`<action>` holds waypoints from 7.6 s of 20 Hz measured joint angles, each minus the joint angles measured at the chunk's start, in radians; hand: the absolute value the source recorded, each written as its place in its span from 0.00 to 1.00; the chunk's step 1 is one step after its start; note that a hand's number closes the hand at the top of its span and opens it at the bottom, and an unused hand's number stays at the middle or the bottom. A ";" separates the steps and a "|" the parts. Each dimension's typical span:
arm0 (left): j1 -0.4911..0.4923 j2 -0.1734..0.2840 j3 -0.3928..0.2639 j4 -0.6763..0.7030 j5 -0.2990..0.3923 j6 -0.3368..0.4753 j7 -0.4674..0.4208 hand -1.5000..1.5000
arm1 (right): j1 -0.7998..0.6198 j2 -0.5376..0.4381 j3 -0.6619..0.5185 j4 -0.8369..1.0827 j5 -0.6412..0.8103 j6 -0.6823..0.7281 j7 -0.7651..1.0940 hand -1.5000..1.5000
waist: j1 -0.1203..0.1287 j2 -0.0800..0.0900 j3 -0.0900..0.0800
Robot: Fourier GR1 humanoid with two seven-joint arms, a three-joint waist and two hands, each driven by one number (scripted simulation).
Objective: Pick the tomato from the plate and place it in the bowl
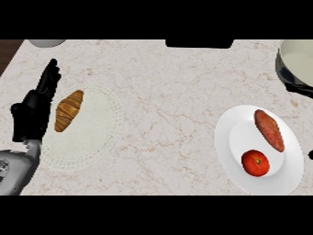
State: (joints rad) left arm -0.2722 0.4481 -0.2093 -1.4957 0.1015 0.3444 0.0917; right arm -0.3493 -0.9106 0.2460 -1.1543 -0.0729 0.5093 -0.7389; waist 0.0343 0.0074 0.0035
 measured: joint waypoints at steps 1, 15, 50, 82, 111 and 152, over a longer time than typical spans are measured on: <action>0.004 -0.002 -0.002 -0.007 -0.002 0.001 0.003 0.50 | -0.010 -0.003 0.025 -0.003 0.036 -0.014 -0.008 0.00 | 0.002 0.000 0.000; 0.006 -0.028 0.017 -0.021 -0.045 0.008 0.034 0.50 | -0.108 -0.008 0.282 -0.083 0.310 -0.063 -0.020 0.00 | -0.019 -0.005 -0.003; 0.061 -0.131 0.157 -0.092 -0.171 -0.120 0.075 0.50 | -0.076 0.359 0.287 0.150 0.871 -0.227 -0.089 1.00 | -0.030 -0.016 -0.014; 0.021 -0.152 0.173 -0.080 -0.188 -0.156 0.078 0.50 | -0.719 0.878 -0.250 0.396 1.005 -0.993 1.505 1.00 | -0.003 -0.002 -0.006; 0.033 -0.172 0.197 -0.103 -0.202 -0.192 0.073 0.50 | -0.615 0.341 -0.530 0.815 0.977 -1.332 1.118 1.00 | 0.010 0.014 -0.001; 0.066 -0.194 0.236 -0.099 -0.231 -0.201 0.066 0.50 | -0.276 0.280 -1.056 0.757 0.274 -0.871 0.247 0.00 | -0.031 -0.007 -0.003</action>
State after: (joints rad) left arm -0.2059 0.2543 0.0271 -1.5949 -0.1293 0.1433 0.1573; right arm -0.6252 -0.6302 -0.8099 -0.3977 0.2014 -0.3622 -0.4918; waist 0.0029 0.0007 0.0008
